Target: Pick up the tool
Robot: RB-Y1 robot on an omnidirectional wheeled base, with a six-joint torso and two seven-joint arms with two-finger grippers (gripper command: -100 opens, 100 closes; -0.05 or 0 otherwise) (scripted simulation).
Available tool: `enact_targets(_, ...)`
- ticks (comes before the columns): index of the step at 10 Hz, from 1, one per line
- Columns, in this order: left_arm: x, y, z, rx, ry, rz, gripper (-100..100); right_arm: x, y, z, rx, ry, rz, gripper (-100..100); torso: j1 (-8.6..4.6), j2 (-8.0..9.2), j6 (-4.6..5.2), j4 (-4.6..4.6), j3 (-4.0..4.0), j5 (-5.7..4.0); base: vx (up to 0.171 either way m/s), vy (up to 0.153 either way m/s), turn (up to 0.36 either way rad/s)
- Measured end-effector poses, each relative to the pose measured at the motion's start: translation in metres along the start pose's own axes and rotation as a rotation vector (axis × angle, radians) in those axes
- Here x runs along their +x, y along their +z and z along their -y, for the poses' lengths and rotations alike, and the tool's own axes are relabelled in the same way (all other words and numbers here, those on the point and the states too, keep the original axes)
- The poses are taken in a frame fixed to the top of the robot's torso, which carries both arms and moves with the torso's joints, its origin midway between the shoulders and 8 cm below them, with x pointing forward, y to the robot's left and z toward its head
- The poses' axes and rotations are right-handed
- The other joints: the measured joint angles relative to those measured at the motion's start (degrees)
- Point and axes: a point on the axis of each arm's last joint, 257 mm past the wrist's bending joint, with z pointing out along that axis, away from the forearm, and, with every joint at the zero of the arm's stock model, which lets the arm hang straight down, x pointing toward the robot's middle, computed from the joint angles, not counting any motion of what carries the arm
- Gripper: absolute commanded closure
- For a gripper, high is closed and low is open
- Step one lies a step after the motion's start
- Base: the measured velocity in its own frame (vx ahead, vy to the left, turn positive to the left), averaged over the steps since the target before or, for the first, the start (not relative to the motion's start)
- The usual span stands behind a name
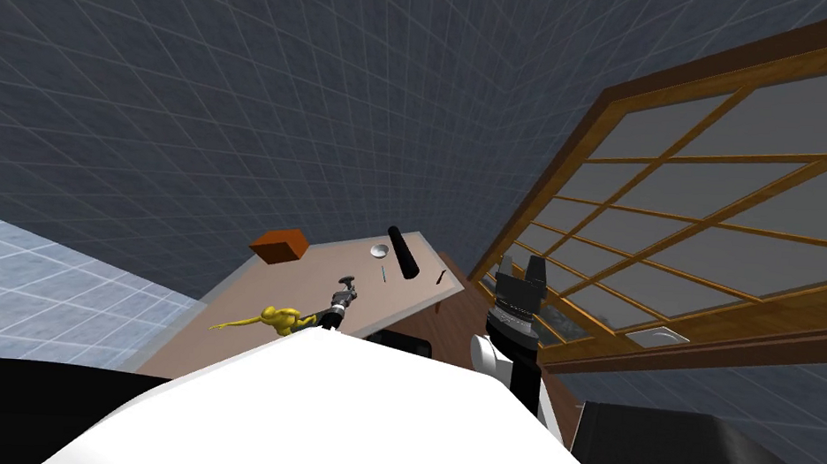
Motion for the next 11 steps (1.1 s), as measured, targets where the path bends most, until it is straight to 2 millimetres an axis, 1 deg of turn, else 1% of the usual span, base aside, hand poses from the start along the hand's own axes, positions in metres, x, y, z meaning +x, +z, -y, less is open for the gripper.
enact_targets(1, 0.0, 0.0, 0.0, 0.0, 0.0, 0.0, 100, 0.0, 0.0, 0.0, 0.0, 0.0, 0.0, 0, 0.0, 0.0, 0.0, 0.0, 0.0, 0.0, -0.057, -0.011, -0.33)
enact_targets(2, 0.0, -0.001, -0.013, -0.02, -0.003, -0.001, 100, 0.0, 0.0, 0.0, 0.0, 0.0, 0.0, 0, 0.02, 0.08, 0.16, 0.03, 0.04, 0.07, -0.126, -0.02, -0.459)
enact_targets(3, 0.002, -0.005, -0.029, -0.041, 0.004, -0.001, 100, 0.0, 0.0, 0.0, 0.0, 0.0, 0.0, 0, 0.0, 0.25, 0.21, -0.05, 0.08, 0.23, -0.107, -0.021, -0.255)
enact_targets(4, 0.003, -0.007, -0.037, -0.058, -0.004, -0.001, 100, 0.0, 0.0, 0.0, 0.0, 0.0, 0.0, 0, 0.02, 0.2, 0.18, -0.06, 0.06, 0.25, -0.043, -0.021, -0.014)
enact_targets(5, 0.003, -0.008, -0.041, -0.069, -0.017, -0.002, 100, 0.0, 0.0, 0.0, 0.0, 0.0, 0.0, 0, 0.06, 0.02, 0.11, -0.1, -0.04, 0.25, -0.05, -0.034, -0.31)
enact_targets(6, 0.007, -0.011, -0.055, -0.09, -0.02, -0.008, 100, 0.0, 0.0, 0.0, 0.0, 0.0, 0.0, 0, 0.05, -0.01, 0.23, -0.09, -0.06, 0.27, -0.048, -0.019, -0.166)
enact_targets(7, 0.008, -0.013, -0.062, -0.108, -0.031, -0.006, 100, 0.0, 0.0, 0.0, 0.0, 0.0, 0.0, 0, 0.09, -0.04, 0.15, -0.11, -0.08, 0.28, -0.071, -0.039, -0.376)
enact_targets(8, 0.009, -0.014, -0.079, -0.131, -0.03, -0.009, 100, 0.0, 0.0, 0.0, 0.0, 0.0, 0.0, 0, 0.09, -0.03, 0.3, -0.08, -0.07, 0.33, -0.058, -0.029, -0.167)
enact_targets(9, 0.008, -0.017, -0.086, -0.149, -0.041, -0.004, 100, 0.0, 0.0, 0.0, 0.0, 0.0, 0.0, 0, 0.14, -0.07, 0.19, -0.11, -0.1, 0.34, -0.021, -0.01, 0.06)
enact_targets(10, 0.008, -0.018, -0.089, -0.161, -0.052, -0.001, 100, 0.0, 0.0, 0.0, 0.0, 0.0, 0.0, 0, 0.23, -0.18, 0.14, -0.14, -0.16, 0.36, -0.045, -0.027, -0.278)
enact_targets(11, 0.011, -0.023, -0.102, -0.184, -0.055, -0.006, 100, 0.0, 0.0, 0.0, 0.0, 0.0, 0.0, 0, 0.21, -0.15, 0.26, -0.12, -0.14, 0.38, -0.055, -0.022, -0.217)
